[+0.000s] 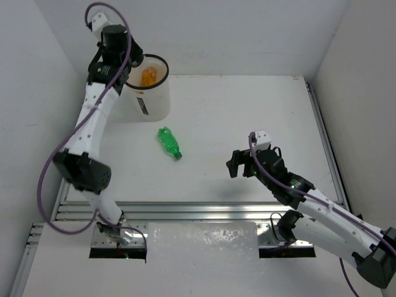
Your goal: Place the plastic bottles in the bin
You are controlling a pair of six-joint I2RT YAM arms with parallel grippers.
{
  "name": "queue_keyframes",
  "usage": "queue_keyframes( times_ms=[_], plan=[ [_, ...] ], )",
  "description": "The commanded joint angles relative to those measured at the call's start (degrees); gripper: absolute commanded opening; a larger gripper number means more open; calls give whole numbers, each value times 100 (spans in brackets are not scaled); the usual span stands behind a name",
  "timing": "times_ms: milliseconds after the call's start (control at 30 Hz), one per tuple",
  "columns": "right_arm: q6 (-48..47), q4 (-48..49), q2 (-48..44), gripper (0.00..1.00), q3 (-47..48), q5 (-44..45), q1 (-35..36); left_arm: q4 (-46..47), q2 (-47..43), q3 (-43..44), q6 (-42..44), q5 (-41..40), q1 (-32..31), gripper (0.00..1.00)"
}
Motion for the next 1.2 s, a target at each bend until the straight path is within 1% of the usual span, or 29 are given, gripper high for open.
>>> queue_keyframes(
  times_ms=[0, 33, 67, 100, 133, 167, 200, 300, 333, 400, 433, 500, 567, 600, 633, 667, 700, 733, 767, 800, 833, 867, 900, 933, 1000, 1033, 1100, 1133, 1167],
  plan=[
    [258, 112, 122, 99, -141, -213, -3, -701, 1249, 1643, 519, -545, 33, 30],
    [266, 147, 185, 99, -150, -370, -12, -955, 1861, 2017, 599, -423, 68, 48],
    [232, 182, 246, 99, -150, -494, -12, -1062, 2111, 2368, 660, -404, 103, 59],
    [197, 226, 377, 99, -141, -573, -12, -1115, 2270, 2790, 687, -387, 156, 66],
    [127, 278, 448, 99, -106, -774, -12, -1107, 2402, 2855, 740, -378, 182, 86],
    [82, 288, 536, 99, -62, -889, -12, -1081, 2368, 2777, 740, -413, 209, 96],
    [47, 288, 746, 99, -10, -951, -12, -1019, 2290, 2637, 740, -413, 226, 98],
    [-76, 410, 1098, 99, 201, -1154, -3, -528, 1597, 1777, 757, -325, 262, 100],
    [-163, 585, 1386, 99, 332, -1259, -12, -361, 1221, 1609, 827, -256, 262, 100],
    [-330, 762, 1730, 99, 543, -1601, -3, -464, 893, 1414, 854, -272, 253, 100],
    [-531, 945, 2132, 99, 797, -1864, -3, -717, 561, 1362, 828, -281, 253, 100],
    [-691, 1026, 2591, 99, 1140, -1989, 6, -974, 138, 1117, 723, -290, 253, 100],
    [-832, 1202, 3390, 99, 1755, -2173, 14, -1203, -766, 292, 460, -133, 253, 100],
    [-876, 1141, 3680, 99, 2010, -2235, 23, -1160, -1561, -163, 398, 129, 244, 100],
    [-928, 1097, 3979, 99, 2517, -2296, 32, -864, -1987, -647, 371, 315, 244, 100],
    [-938, 1079, 4565, 99, 2748, -2332, 41, -660, -2452, -1669, 380, 464, 244, 100],
    [-938, 1079, 4858, 99, 2994, -2358, 41, -537, -2857, -2141, 380, 553, 236, 100],
    [-938, 853, 5139, 99, 3466, -2384, 49, -396, -3601, -2876, 380, 562, 235, 100],
    [-946, 815, 5647, 99, 3654, -2454, 58, -343, -3939, -3197, 415, 580, 244, 100],
    [-938, 798, 5878, 99, 3995, -2542, 67, -325, -4508, -3487, 450, 537, 253, 100],
    [-929, 832, 6081, 99, 4138, -2595, 102, -333, -4757, -4021, 476, 501, 244, 100],
    [-920, 876, 6474, 99, 4270, -2630, 111, -316, -5030, -4296, 468, 475, 244, 100],
    [-946, 946, 6678, 99, 4567, -2779, 128, -176, -5589, -4603, 468, 483, 244, 100],
    [-946, 956, 6889, 99, 4744, -2789, 155, -88, -5864, -5207, 450, 527, 244, 100],
    [-938, 1016, 7502, 99, 5235, -3016, 155, 123, -6549, -5894, 441, 798, 244, 100],
    [-929, 1026, 7689, 98, 5403, -2974, 172, 141, -6692, -6064, 433, 895, 244, 100],
    [-1007, 1026, 8171, 93, 5876, -2817, 199, 55, -6860, -6345, 450, 1106, 244, 100],
    [-1043, 965, 8279, 86, 6027, -2676, 234, -16, -6860, -6390, 450, 1168, 244, 100],
    [-1130, 982, 8332, 56, 6098, -2544, 260, -78, -6834, -6417, 459, 1282, 244, 100]
  ],
)
